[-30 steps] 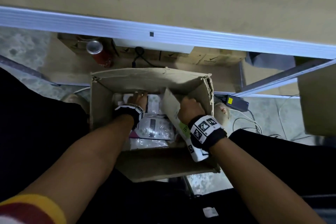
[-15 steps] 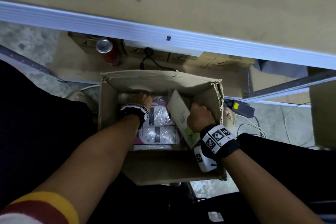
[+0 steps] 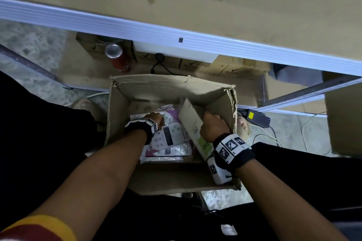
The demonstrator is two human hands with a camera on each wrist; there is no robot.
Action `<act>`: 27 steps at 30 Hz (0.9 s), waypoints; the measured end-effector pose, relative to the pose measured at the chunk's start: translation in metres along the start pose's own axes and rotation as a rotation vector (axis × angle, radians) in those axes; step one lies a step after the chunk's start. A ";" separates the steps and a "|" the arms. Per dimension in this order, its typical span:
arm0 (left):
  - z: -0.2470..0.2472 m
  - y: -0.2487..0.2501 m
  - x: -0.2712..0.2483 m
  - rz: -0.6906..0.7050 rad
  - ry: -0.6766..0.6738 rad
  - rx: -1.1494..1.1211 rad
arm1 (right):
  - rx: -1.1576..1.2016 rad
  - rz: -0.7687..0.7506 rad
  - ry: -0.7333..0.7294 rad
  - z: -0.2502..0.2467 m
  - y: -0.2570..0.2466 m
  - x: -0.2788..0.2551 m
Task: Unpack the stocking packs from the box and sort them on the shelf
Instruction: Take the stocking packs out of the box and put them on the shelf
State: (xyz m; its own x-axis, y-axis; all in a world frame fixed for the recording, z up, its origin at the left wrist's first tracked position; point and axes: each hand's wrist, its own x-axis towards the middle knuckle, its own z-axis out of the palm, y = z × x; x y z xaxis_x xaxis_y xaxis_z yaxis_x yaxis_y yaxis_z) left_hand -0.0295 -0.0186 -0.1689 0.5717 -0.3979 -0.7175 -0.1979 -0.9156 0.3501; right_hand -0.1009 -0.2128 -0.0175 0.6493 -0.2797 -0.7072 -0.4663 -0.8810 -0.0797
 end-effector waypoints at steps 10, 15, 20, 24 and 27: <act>0.036 0.004 -0.013 0.079 -0.139 0.080 | -0.023 -0.008 -0.005 0.005 0.001 -0.004; 0.037 0.004 -0.015 0.096 -0.023 0.170 | -0.037 -0.014 -0.007 0.005 0.001 -0.004; 0.036 0.004 -0.017 0.043 -0.138 0.134 | -0.051 -0.011 -0.011 0.005 0.000 -0.005; 0.035 0.004 -0.020 0.014 -0.144 0.078 | -0.041 -0.016 -0.005 0.005 0.000 -0.005; 0.028 0.003 -0.020 -0.009 -0.106 0.041 | -0.042 -0.016 -0.003 0.006 0.000 -0.006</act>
State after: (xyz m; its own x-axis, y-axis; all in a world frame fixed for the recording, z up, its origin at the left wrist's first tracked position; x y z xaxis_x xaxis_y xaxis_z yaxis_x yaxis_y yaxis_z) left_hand -0.0636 -0.0152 -0.1704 0.4864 -0.3921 -0.7808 -0.2266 -0.9197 0.3206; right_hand -0.1087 -0.2093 -0.0173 0.6548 -0.2647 -0.7079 -0.4305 -0.9005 -0.0616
